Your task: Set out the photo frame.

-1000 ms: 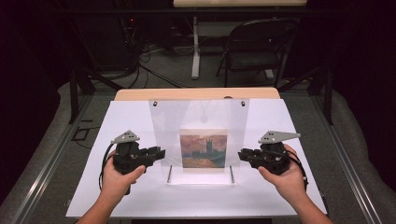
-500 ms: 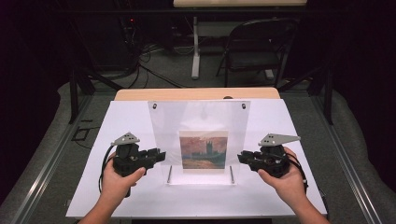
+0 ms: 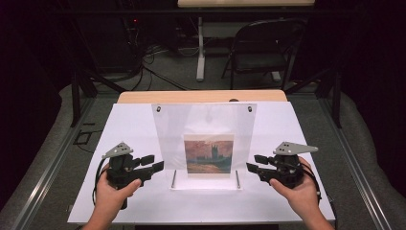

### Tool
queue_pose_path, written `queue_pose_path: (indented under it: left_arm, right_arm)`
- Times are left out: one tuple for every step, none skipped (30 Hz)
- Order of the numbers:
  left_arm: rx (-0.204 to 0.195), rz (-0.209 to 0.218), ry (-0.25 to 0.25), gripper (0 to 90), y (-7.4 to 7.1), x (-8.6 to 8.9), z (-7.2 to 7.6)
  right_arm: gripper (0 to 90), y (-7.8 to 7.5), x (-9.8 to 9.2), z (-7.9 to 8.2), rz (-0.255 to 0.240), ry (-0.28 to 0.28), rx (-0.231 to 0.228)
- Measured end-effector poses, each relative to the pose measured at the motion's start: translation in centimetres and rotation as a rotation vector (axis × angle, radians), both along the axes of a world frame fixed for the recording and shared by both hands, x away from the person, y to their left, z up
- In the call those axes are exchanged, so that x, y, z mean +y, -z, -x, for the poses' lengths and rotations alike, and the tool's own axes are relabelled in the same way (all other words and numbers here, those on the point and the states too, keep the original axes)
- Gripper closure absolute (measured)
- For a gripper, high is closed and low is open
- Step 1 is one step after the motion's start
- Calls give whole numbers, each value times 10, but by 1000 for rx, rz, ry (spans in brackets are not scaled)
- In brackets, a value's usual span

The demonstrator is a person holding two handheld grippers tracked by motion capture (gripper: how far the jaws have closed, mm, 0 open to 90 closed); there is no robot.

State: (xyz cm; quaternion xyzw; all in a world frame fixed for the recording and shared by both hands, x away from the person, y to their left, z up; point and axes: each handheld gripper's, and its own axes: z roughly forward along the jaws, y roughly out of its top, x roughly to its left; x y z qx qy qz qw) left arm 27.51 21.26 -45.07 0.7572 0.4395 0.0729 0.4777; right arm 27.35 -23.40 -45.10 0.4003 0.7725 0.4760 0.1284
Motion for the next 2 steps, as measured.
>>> queue_pose_path:
  left_arm:
    - [-2, 0, -10, 460, 2, 2, 2]
    - [-2, 0, -10, 456, 2, 2, 2]
  right_arm:
    - [507, 2, -3, 2, -14, 10, -3]
    - [496, 5, -7, 3, -32, 17, -8]
